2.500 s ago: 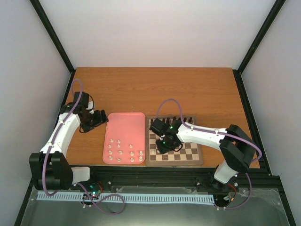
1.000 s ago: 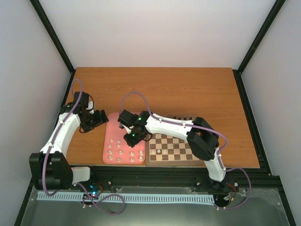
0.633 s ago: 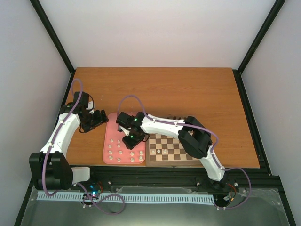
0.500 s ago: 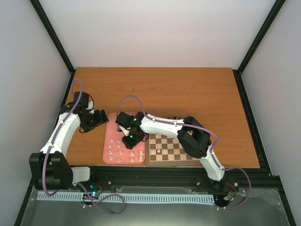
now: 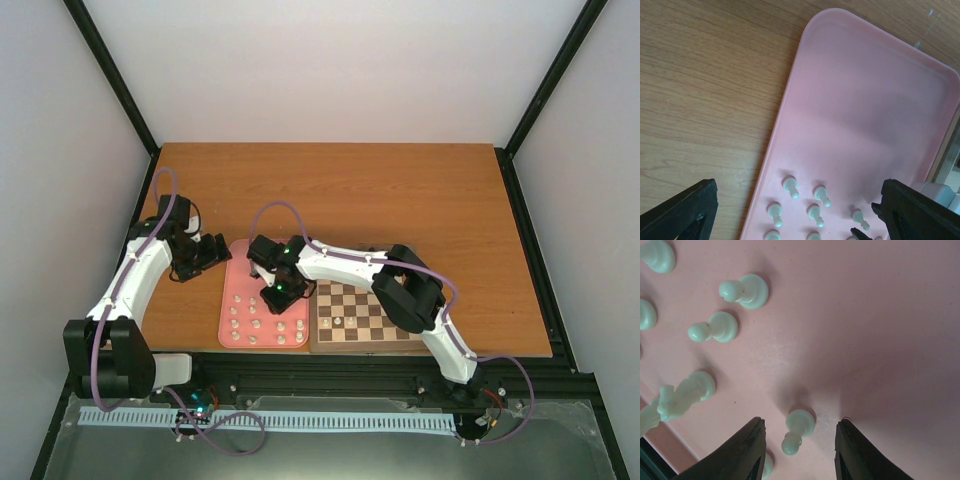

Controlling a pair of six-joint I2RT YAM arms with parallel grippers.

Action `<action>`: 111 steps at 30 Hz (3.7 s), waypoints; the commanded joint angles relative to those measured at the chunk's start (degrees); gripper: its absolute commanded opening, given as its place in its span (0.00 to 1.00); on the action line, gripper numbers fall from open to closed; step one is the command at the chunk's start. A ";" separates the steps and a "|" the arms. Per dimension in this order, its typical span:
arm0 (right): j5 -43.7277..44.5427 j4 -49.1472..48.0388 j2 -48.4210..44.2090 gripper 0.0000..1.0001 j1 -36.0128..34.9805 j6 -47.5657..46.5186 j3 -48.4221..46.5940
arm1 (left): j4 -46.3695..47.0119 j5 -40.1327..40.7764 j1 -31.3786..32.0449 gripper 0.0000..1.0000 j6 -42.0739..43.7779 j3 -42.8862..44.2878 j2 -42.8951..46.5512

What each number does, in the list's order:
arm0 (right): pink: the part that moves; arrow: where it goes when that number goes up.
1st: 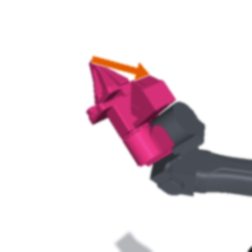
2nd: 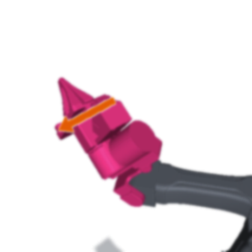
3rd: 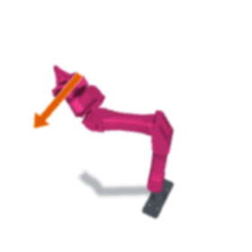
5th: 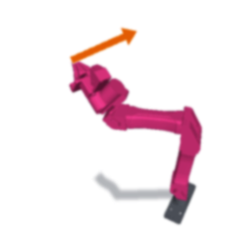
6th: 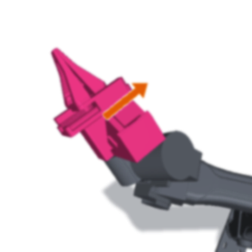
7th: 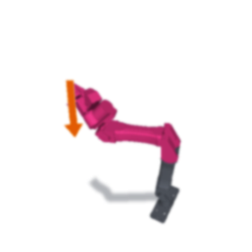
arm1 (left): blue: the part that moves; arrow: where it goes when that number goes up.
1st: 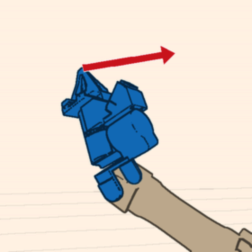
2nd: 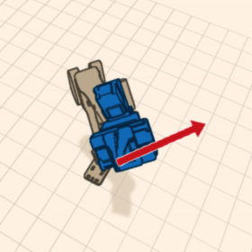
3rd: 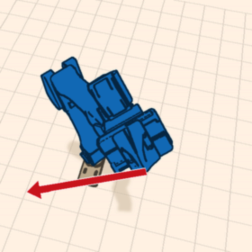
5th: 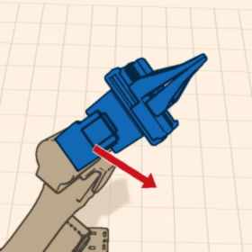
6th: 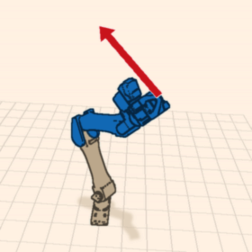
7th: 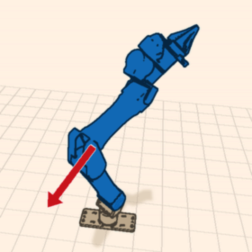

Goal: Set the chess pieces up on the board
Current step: Pick up the chess piece from the storage box, then place the chess piece on the chessboard.

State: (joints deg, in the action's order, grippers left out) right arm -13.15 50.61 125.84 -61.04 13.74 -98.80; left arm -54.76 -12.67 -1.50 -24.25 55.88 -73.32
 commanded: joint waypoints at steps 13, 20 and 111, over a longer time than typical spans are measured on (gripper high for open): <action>-0.92 0.62 0.81 0.19 0.46 -0.76 -1.28 | 1.06 0.11 -0.20 1.00 -0.69 1.80 -0.32; -1.07 0.89 0.39 0.03 0.42 -0.99 -0.98 | 1.02 0.09 -0.22 1.00 -0.74 1.52 -0.14; 9.87 1.11 -37.29 0.11 10.70 12.64 42.77 | 1.43 0.16 -0.17 1.00 -0.36 1.35 -1.30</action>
State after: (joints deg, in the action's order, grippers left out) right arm -4.91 51.62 88.49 -50.46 26.13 -55.72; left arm -53.84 -12.25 -1.50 -24.25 55.88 -74.63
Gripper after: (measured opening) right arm 0.097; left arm 0.998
